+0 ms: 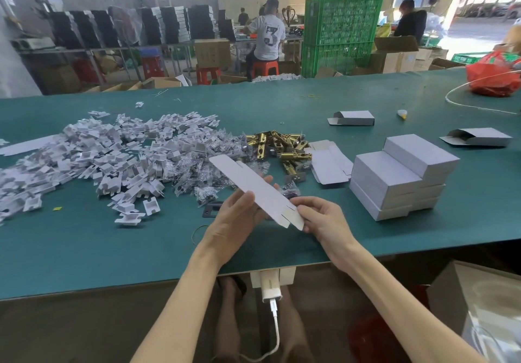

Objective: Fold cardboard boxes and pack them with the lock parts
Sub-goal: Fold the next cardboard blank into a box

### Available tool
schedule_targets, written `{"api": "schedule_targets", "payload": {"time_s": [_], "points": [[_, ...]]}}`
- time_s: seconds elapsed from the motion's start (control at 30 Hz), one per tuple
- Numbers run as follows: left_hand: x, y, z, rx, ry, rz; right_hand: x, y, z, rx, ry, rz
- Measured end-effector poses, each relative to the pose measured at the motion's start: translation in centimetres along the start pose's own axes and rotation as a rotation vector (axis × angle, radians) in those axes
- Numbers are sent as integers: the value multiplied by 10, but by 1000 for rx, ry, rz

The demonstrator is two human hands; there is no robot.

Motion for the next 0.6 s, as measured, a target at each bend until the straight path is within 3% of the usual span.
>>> {"api": "schedule_targets", "payload": {"time_s": [0.27, 0.6], "points": [[4, 0, -1, 92, 152, 8, 3, 0, -8, 180, 282, 84], [3, -1, -1, 109, 250, 6, 4, -1, -9, 222, 267, 98]]}}
Point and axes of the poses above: each hand's wrist, its own y-axis towards the middle knuckle, its own z-axis out of the palm, x = y × z, the point moved 2 cm from there along y, towards the middle knuckle, and after that the axes turned 5 degrees about y, right-handed, at the moved point
